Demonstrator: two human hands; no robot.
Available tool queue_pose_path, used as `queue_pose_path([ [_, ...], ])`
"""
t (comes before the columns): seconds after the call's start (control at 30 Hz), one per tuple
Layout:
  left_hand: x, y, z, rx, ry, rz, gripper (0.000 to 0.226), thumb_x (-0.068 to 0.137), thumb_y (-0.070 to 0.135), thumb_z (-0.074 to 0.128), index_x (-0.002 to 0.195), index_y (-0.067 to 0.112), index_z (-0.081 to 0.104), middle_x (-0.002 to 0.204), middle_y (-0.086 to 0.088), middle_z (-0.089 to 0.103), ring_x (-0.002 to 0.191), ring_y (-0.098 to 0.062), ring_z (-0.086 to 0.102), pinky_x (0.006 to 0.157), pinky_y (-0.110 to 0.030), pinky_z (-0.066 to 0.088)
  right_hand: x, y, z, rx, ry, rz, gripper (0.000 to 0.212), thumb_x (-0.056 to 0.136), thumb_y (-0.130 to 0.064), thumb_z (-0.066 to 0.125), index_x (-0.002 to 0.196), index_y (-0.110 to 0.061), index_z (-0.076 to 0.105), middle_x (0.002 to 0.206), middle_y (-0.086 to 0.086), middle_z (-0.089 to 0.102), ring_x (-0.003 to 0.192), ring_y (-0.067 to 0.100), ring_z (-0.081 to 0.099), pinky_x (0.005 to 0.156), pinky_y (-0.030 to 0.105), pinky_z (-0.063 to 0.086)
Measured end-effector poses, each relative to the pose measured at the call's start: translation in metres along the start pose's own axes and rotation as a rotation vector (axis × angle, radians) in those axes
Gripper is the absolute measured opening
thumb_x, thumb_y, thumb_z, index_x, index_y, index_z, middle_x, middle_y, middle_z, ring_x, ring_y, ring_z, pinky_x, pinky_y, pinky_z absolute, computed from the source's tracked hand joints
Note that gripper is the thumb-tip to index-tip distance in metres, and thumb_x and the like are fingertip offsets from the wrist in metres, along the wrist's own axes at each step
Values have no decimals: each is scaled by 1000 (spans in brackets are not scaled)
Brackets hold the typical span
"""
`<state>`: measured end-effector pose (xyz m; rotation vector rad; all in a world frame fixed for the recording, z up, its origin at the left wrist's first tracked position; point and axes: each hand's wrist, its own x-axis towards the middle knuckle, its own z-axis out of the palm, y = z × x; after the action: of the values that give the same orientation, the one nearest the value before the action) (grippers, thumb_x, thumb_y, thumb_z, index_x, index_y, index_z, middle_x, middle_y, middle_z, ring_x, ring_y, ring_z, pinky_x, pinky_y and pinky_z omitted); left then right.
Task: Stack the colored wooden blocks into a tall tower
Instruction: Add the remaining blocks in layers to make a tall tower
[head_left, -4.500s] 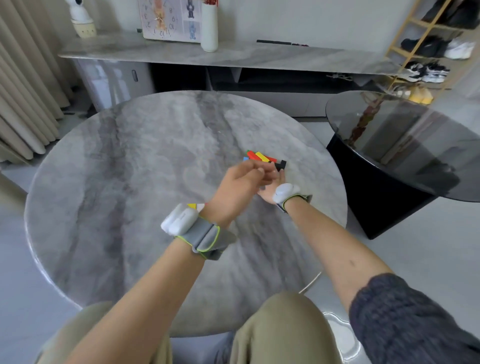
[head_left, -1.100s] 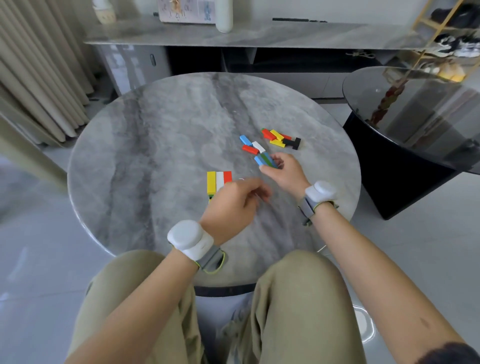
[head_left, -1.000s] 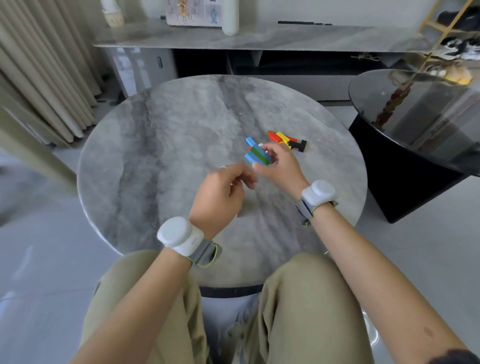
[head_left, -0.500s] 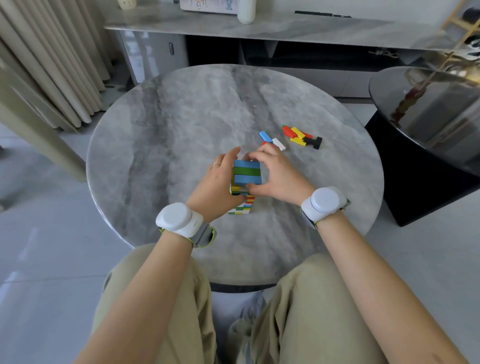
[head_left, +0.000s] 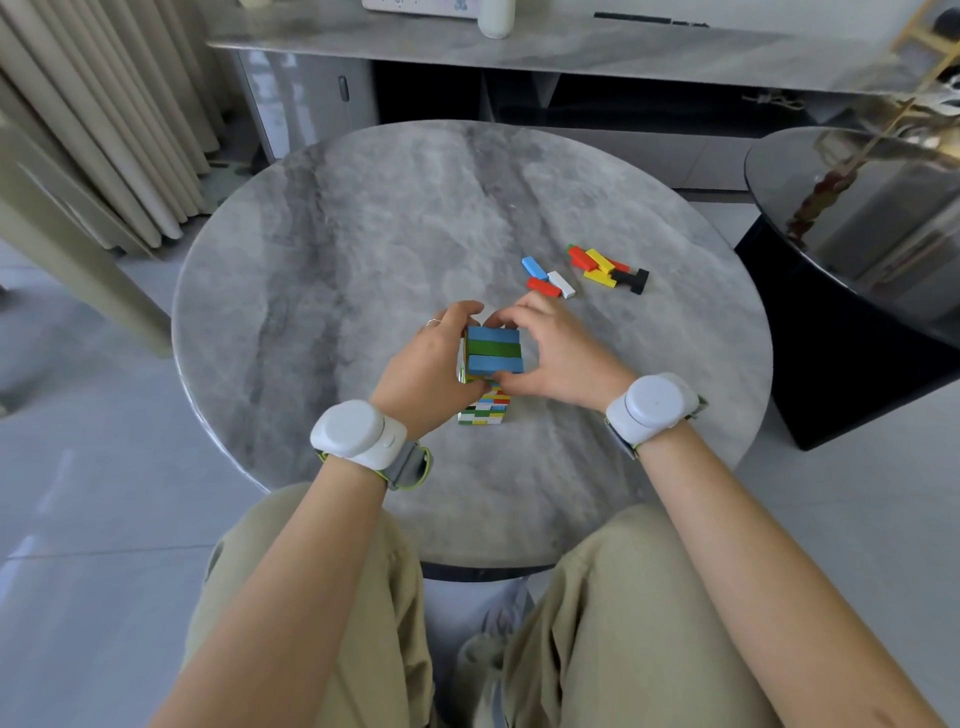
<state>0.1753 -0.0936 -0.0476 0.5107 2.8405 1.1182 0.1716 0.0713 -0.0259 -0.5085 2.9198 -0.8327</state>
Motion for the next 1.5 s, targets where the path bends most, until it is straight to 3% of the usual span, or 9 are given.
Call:
queue_pose_path([
  [0.37, 1, 2, -1, -10, 4, -8, 68, 76, 25, 73, 135, 21, 38, 126, -1, 54, 117, -19, 52, 94, -43, 48, 3, 6, 3, -9, 6, -20, 61, 67, -30, 77, 122, -18, 55, 112, 6, 48, 107, 23, 49, 98, 44, 40],
  [0.47, 1, 2, -4, -18, -16, 0, 74, 74, 26, 75, 137, 21, 36, 129, 0, 51, 121, -17, 50, 96, -43, 47, 1, 9, 1, 9, -18, -26, 80, 65, -37, 80, 134, -20, 43, 120, 2, 42, 113, 15, 45, 102, 37, 38],
  [0.53, 1, 2, -6, -26, -35, 10, 79, 72, 27, 77, 139, 21, 34, 132, 0, 48, 124, -15, 47, 99, -42, 46, -1, 10, -3, 35, -45, -11, 87, 66, -35, 81, 139, -21, 36, 122, 0, 40, 105, 3, 42, 97, 26, 37],
  [0.63, 2, 3, -9, -29, -51, 13, 79, 72, 25, 76, 139, 24, 33, 130, 3, 50, 122, -12, 48, 99, -39, 45, -2, 11, -6, 41, -83, 11, 84, 69, -34, 80, 139, -21, 36, 115, -9, 41, 87, -5, 40, 86, 20, 35],
  [0.87, 4, 4, -11, 19, -63, 38, 73, 74, 27, 74, 136, 25, 36, 122, 8, 56, 117, -15, 50, 94, -39, 48, 3, 13, -9, -40, -105, 0, 69, 68, -41, 78, 128, -23, 48, 118, -7, 55, 99, 8, 49, 92, 33, 45],
  [1.03, 6, 5, -11, 47, -68, 45, 68, 76, 25, 72, 135, 25, 38, 121, 9, 58, 116, -14, 51, 92, -37, 48, 5, 15, -8, -57, -89, -5, 55, 70, -39, 77, 118, -23, 55, 114, -6, 57, 97, 9, 51, 89, 34, 46],
  [1.5, 10, 5, -12, 58, -73, 68, 65, 74, 26, 74, 132, 20, 45, 119, 2, 58, 109, -17, 54, 89, -35, 49, 7, 16, -5, -63, -110, 5, 60, 71, -37, 75, 124, -21, 52, 118, -4, 55, 97, 10, 52, 87, 31, 46],
])
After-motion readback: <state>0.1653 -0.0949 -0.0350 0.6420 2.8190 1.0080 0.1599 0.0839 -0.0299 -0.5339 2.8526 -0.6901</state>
